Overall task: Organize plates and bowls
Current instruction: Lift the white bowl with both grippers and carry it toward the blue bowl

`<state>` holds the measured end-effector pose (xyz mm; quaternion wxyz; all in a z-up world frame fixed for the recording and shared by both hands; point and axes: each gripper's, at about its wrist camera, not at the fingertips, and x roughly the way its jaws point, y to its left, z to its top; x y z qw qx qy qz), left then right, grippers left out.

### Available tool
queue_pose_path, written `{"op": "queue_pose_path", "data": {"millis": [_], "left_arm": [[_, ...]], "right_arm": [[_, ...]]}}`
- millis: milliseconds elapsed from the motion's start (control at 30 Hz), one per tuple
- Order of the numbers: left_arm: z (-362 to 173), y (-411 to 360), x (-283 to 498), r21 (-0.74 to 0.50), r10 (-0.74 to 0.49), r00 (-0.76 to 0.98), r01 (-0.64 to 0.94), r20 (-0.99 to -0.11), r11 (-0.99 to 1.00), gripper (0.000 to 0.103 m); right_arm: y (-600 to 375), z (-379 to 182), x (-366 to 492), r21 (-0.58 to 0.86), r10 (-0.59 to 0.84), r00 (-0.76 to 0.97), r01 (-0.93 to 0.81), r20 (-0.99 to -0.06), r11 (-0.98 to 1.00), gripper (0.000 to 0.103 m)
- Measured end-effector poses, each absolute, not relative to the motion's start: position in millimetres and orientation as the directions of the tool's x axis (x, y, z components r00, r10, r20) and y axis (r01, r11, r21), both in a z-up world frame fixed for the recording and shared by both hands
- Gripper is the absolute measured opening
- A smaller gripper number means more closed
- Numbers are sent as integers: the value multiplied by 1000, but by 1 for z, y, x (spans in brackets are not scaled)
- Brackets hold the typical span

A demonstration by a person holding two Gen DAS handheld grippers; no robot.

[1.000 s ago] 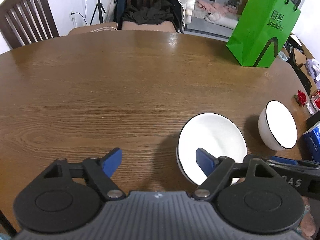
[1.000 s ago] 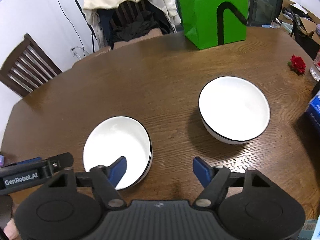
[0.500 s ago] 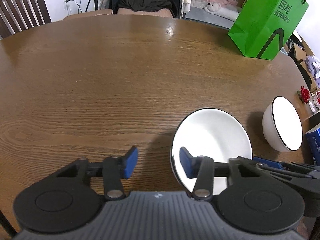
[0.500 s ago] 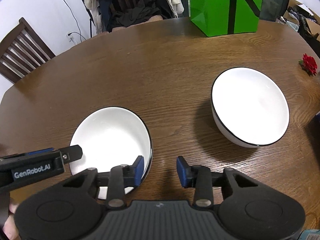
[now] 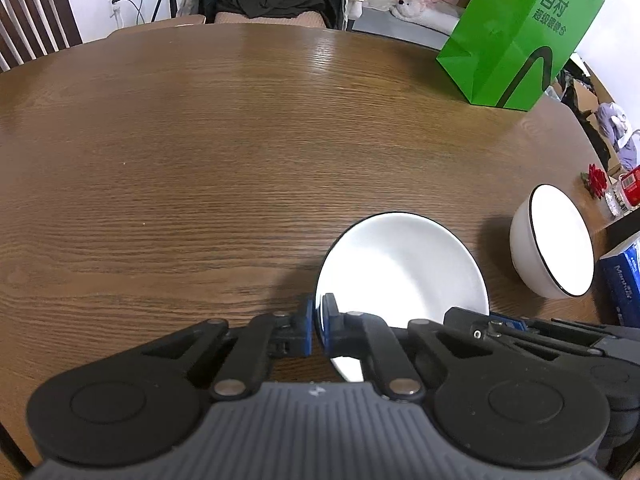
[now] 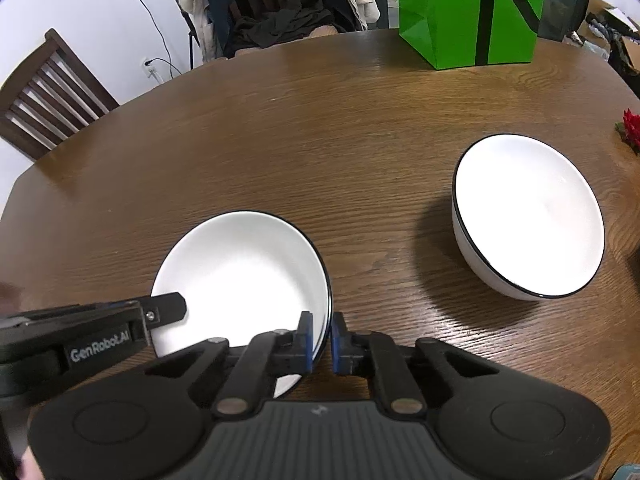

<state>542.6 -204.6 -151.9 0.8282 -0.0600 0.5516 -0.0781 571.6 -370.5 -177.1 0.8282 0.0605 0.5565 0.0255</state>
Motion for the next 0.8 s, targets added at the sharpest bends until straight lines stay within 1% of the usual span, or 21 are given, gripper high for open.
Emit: {"op": "queue_pose_path", "data": {"millis": [400, 800], "left_arm": [[-151, -211, 541, -156, -170, 382, 68, -908, 985, 6], [-140, -212, 533, -160, -180, 404, 83, -897, 984, 6]], "right_arm": [[-369, -176, 570, 125, 105, 381, 28, -918, 992, 8], [-371, -168, 563, 124, 102, 397, 30, -912, 992, 8]]}}
